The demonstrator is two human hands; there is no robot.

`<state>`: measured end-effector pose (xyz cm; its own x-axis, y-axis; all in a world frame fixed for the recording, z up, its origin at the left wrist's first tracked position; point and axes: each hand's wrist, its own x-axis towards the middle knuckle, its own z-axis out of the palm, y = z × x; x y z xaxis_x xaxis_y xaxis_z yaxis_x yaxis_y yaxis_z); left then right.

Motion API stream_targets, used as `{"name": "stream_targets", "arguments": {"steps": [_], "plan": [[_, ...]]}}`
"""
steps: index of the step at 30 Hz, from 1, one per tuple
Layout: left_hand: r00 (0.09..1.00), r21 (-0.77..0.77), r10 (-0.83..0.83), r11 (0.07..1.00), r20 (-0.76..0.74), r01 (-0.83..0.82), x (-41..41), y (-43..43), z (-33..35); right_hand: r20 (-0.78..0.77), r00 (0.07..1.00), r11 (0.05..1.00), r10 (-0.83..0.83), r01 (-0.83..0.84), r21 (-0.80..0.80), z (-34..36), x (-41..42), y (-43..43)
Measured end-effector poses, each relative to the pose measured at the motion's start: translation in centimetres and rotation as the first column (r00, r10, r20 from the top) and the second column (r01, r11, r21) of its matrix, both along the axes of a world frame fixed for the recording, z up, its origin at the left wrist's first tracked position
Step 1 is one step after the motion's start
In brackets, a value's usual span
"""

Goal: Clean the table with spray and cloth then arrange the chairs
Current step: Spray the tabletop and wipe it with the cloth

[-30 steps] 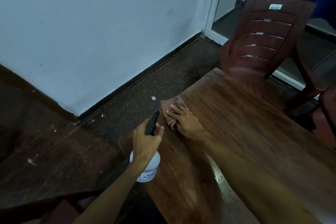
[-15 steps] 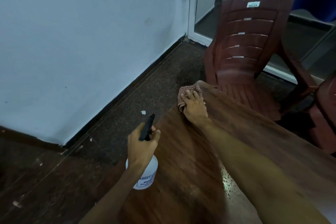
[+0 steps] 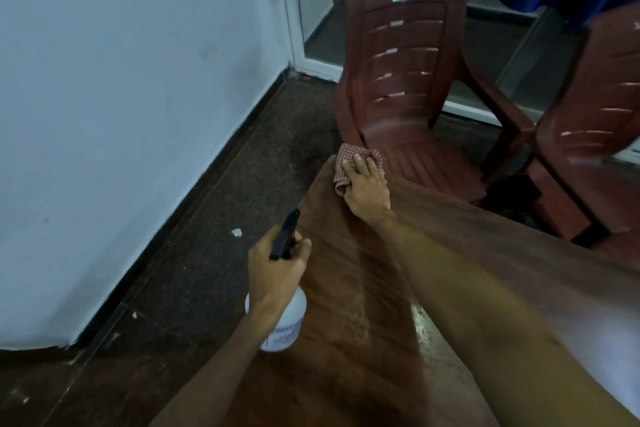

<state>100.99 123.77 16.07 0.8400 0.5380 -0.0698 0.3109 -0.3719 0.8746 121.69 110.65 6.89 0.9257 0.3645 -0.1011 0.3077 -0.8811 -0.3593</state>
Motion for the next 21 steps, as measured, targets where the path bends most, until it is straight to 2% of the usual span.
{"name": "stream_targets", "arguments": {"steps": [3,5,8,11,13,16,18,19,21], "plan": [[0.999,-0.019,-0.044,0.999,-0.006,0.044,0.0,-0.3,0.9,0.027,0.997,0.997,-0.073,0.073,-0.008,-0.3,-3.3,-3.8],[0.998,-0.037,-0.070,0.997,0.001,0.070,0.0,-0.7,1.5,0.015,0.981,0.981,-0.195,0.195,-0.002,0.3,-4.0,-8.2],[0.995,-0.047,-0.103,0.994,0.011,0.103,-0.2,-1.4,2.0,-0.021,0.903,0.903,-0.429,0.429,-0.018,0.9,-5.7,-14.5],[0.991,-0.049,-0.135,0.990,0.005,0.135,-0.9,-2.1,2.4,-0.014,0.862,0.862,-0.506,0.505,-0.039,1.4,-9.5,-16.8],[0.989,-0.047,-0.151,0.987,-0.007,0.151,-1.6,-2.7,2.6,0.001,0.873,0.872,-0.488,0.488,-0.027,1.8,-12.3,-15.7],[0.987,-0.044,-0.155,0.987,-0.030,0.154,-2.5,-3.8,2.9,0.049,0.981,0.982,-0.189,0.189,0.009,1.0,-16.7,-12.3],[0.984,-0.027,-0.168,0.986,-0.056,0.166,-3.3,-4.9,3.1,-0.009,0.999,0.998,-0.051,0.051,-0.023,0.5,-19.1,-12.4],[0.982,-0.027,-0.177,0.984,-0.061,0.175,-3.7,-5.4,3.2,-0.049,0.996,0.997,-0.069,0.068,-0.033,0.9,-19.4,-13.5],[0.982,-0.040,-0.178,0.984,-0.056,0.176,-4.7,-6.7,3.4,-0.112,0.970,0.977,-0.214,0.211,-0.038,1.7,-19.7,-15.7]]}}
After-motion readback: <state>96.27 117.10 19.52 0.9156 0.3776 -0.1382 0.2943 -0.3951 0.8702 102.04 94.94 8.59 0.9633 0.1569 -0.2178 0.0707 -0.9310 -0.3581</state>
